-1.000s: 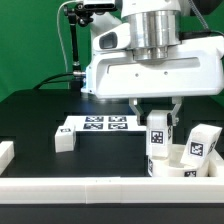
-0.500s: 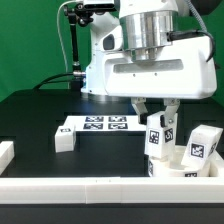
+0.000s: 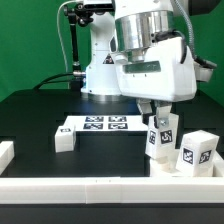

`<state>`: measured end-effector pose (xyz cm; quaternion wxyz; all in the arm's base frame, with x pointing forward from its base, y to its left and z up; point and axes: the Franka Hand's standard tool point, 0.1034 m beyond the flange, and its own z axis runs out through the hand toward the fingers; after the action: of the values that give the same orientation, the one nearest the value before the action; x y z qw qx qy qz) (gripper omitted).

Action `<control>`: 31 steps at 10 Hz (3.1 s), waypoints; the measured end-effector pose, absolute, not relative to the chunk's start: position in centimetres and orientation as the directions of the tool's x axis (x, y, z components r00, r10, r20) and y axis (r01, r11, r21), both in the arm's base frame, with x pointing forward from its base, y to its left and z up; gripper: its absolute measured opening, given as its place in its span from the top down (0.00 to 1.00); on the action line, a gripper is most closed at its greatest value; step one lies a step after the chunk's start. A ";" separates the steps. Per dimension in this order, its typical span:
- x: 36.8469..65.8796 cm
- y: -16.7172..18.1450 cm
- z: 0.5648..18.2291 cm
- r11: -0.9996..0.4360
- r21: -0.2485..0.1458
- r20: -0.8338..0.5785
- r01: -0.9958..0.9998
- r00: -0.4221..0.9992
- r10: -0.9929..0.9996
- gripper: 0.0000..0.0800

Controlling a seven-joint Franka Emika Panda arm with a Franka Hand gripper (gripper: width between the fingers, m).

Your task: Assemble stool

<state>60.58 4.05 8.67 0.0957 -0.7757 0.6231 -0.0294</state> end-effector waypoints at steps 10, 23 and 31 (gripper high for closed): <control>60.9 4.9 8.8 0.424 -0.025 -0.220 -0.905 -0.409 -0.886 0.58; 61.3 5.2 10.4 0.378 -0.050 -0.240 -0.924 -0.357 -0.903 0.19; 60.8 7.6 10.4 -0.382 -0.122 -0.108 -0.916 0.394 -0.913 0.19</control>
Offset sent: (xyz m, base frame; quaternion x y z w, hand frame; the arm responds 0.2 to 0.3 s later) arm 0.0109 0.0086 -0.0182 -0.0235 -0.0370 0.1395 0.9893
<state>60.83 7.65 10.36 0.0809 -0.8311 0.5501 0.0112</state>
